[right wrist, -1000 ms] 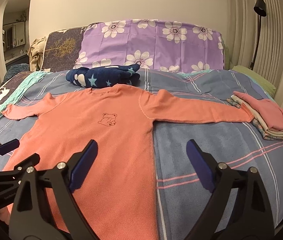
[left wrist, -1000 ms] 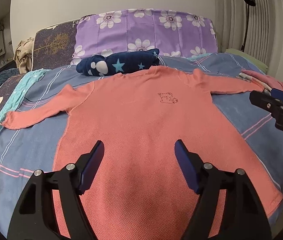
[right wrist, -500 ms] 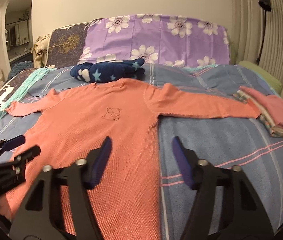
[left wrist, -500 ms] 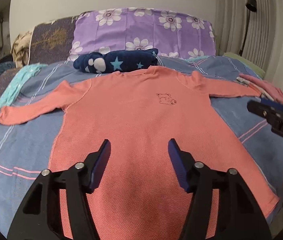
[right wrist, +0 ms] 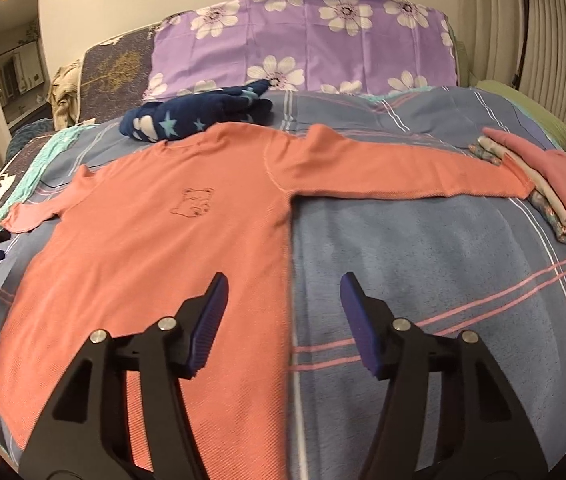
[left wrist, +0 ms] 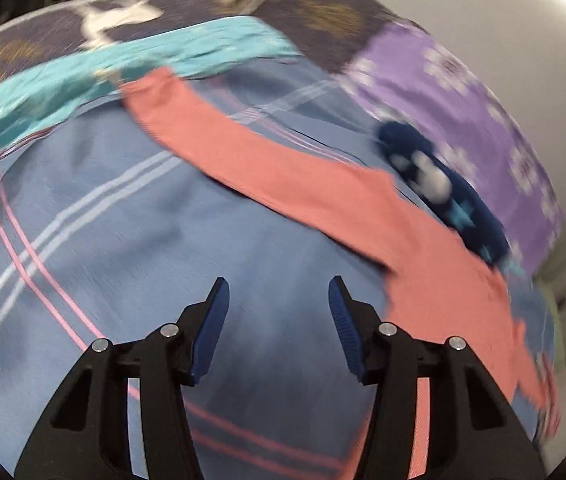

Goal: Fold small clothes

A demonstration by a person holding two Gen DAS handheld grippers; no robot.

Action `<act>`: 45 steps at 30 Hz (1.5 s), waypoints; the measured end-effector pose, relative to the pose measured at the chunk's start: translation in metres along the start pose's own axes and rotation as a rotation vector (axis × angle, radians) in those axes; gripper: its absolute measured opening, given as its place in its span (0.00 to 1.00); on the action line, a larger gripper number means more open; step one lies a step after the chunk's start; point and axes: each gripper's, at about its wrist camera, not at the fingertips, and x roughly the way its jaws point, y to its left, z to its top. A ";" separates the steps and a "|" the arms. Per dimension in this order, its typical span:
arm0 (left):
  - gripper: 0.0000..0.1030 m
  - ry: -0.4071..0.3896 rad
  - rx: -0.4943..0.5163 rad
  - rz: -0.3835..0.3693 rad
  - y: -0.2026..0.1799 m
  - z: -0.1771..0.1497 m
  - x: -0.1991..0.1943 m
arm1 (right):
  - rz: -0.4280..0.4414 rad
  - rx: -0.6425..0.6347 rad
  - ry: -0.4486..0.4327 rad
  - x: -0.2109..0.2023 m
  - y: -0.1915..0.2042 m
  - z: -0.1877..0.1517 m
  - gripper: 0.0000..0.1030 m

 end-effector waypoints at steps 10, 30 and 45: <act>0.52 -0.054 -0.337 0.099 0.085 0.095 0.071 | -0.069 0.028 0.030 0.026 -0.014 0.012 0.61; 0.02 -0.118 0.434 -0.364 -0.206 0.044 0.003 | -0.041 0.033 0.034 0.046 -0.011 0.023 0.63; 0.57 -0.041 0.870 -0.241 -0.236 -0.111 0.018 | 0.119 0.020 0.098 0.064 -0.005 0.050 0.57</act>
